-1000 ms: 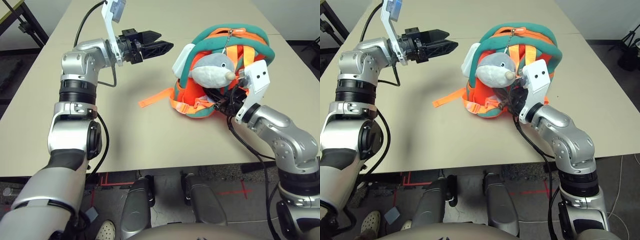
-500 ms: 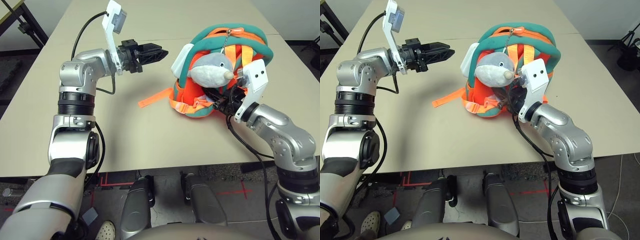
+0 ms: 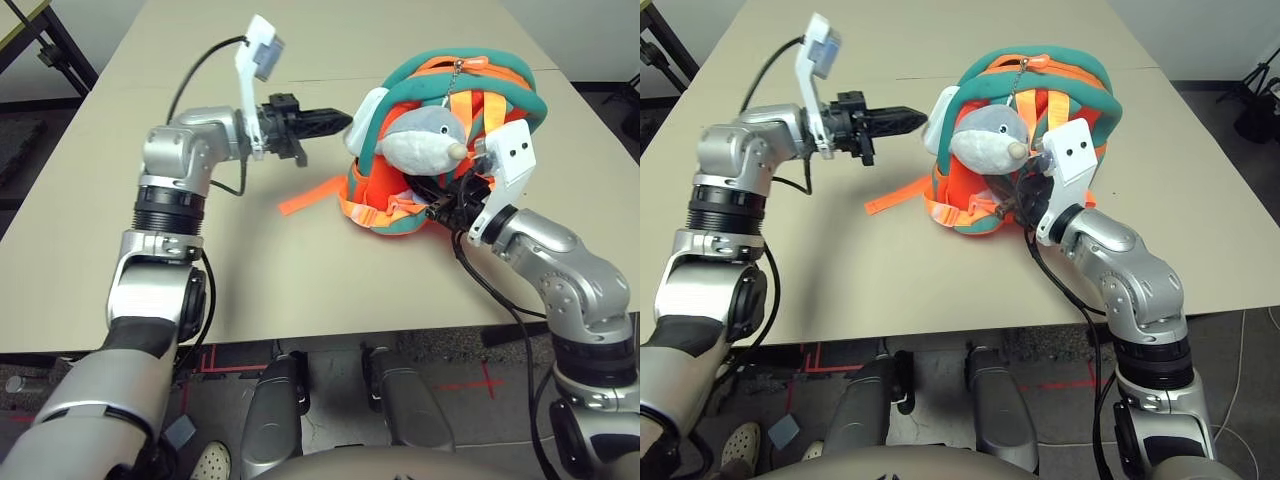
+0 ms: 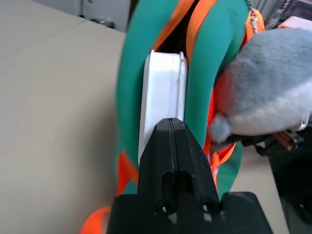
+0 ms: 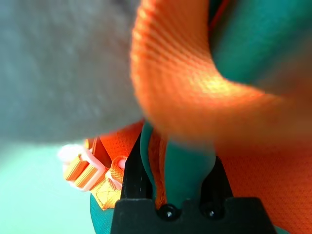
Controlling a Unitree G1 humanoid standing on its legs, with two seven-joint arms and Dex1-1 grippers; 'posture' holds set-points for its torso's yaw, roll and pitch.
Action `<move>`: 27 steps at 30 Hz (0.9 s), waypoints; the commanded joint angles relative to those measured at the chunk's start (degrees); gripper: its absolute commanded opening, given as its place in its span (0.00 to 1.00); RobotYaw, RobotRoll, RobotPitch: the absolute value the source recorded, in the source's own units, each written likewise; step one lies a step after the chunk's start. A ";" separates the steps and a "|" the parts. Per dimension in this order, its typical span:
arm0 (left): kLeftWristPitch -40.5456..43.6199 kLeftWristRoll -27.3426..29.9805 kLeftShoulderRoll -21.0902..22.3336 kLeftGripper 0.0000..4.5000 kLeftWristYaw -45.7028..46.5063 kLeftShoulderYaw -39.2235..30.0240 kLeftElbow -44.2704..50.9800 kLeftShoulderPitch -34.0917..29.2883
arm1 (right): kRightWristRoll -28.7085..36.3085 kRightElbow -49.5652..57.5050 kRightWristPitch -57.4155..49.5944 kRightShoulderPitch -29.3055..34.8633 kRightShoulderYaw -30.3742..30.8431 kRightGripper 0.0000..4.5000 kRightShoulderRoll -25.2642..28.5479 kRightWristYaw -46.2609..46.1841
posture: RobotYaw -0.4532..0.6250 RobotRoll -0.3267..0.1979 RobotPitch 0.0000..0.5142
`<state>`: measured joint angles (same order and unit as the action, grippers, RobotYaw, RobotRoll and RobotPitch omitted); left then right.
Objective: Put the pencil case into the backpack and zip it.
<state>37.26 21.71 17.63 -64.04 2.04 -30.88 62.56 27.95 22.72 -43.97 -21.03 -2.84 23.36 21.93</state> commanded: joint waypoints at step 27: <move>11.48 9.53 8.68 0.75 -1.45 -4.32 21.15 1.39 | -1.95 -2.40 0.04 0.89 2.58 0.08 -2.07 1.21 | 0.28 0.62 0.29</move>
<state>47.15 29.70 25.83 -64.26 -4.12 -13.21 64.50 26.17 22.01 -42.98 -21.09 -2.47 21.51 22.18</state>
